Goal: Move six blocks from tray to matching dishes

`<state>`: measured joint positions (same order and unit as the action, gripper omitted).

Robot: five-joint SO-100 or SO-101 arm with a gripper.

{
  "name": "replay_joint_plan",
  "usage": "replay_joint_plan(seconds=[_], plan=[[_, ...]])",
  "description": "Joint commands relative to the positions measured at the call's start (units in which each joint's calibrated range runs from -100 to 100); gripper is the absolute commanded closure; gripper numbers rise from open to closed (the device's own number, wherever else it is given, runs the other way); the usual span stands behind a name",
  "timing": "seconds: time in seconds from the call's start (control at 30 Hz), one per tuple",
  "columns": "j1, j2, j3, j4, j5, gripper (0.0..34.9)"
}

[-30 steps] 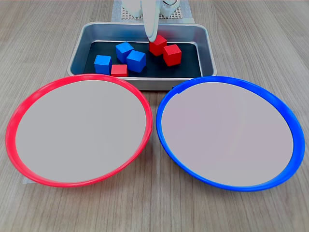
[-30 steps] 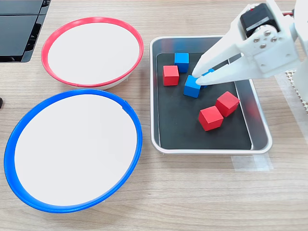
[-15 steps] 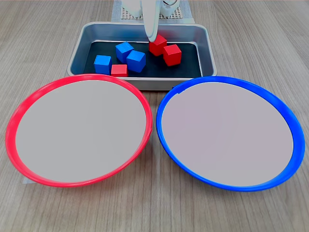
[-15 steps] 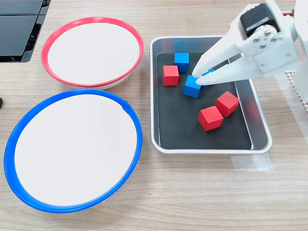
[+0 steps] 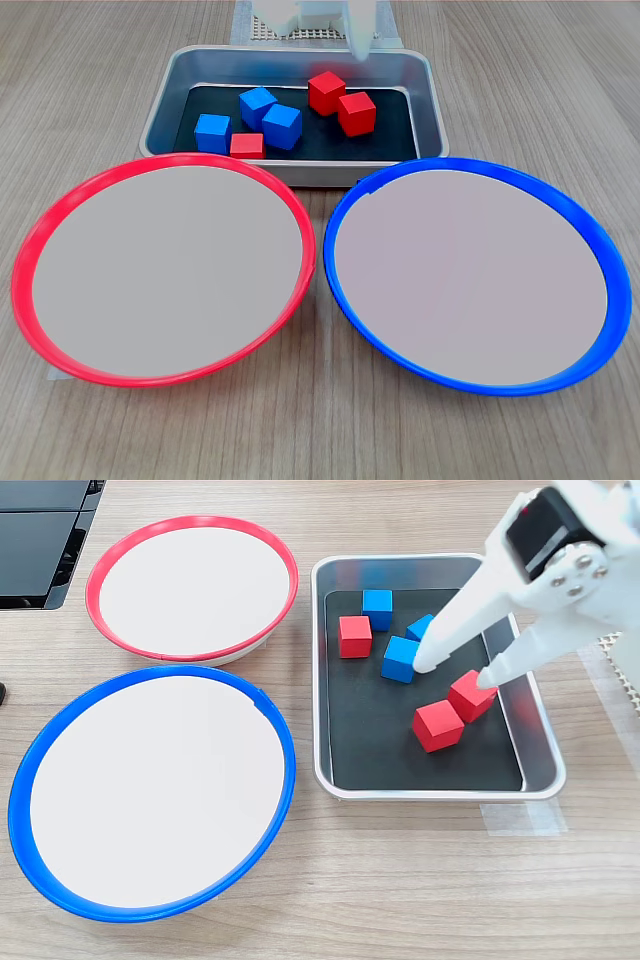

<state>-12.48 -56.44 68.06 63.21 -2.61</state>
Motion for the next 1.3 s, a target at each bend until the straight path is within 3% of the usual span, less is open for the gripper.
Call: replay_joint_plan(seconds=[0.0,0.43,0.53,0.7,0.77,0.8,0.87,1.0,1.1,1.27], plan=[[-1.03,8.63,-5.65,0.22,3.17,12.6],[-0.65,21.51,-3.56,-9.60,10.50,12.3],[0.10,23.47,-2.38,-11.75,12.01,14.5],[0.76,25.69,-0.19,-14.47,14.31,21.3],[0.95,26.03,0.17,-15.38,14.65,25.2],[0.95,26.20,0.26,-15.71,14.75,30.7],[0.95,26.29,-0.01,-15.79,15.19,34.6],[2.45,25.69,-5.38,-14.31,15.87,34.9],[8.29,27.82,-19.95,-10.76,12.60,34.9],[17.23,45.05,-46.71,-11.58,6.69,34.8]])
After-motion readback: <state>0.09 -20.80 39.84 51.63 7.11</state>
